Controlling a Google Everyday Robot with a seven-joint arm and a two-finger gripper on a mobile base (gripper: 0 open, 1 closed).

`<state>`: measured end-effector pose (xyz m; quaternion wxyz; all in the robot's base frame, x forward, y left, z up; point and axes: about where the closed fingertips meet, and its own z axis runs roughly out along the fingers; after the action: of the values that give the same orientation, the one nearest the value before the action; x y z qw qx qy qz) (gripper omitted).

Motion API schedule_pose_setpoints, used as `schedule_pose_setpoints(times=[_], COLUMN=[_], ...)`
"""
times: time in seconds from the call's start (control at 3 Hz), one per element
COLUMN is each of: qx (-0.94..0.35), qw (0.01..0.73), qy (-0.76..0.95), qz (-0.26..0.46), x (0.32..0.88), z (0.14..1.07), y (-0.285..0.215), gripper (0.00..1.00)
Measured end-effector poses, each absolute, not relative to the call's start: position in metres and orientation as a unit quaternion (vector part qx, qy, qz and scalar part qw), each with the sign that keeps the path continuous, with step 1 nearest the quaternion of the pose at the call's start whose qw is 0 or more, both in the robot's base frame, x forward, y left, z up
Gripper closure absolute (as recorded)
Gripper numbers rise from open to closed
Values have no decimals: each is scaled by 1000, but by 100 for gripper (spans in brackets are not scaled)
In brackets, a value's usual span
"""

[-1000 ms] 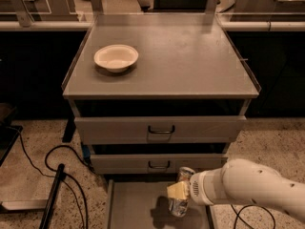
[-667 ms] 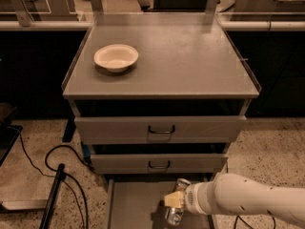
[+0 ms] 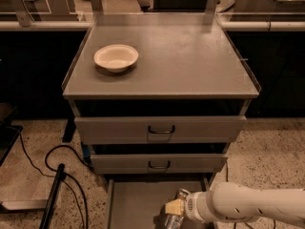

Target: Place redbull can into bottom drawer

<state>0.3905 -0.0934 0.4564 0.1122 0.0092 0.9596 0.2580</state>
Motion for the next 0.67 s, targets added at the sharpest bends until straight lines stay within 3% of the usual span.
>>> schedule_pose_setpoints(times=[0.67], qx=[28], qw=[116], qy=[957], qz=[264], x=[396], z=[433], y=[-96], gripper=[100])
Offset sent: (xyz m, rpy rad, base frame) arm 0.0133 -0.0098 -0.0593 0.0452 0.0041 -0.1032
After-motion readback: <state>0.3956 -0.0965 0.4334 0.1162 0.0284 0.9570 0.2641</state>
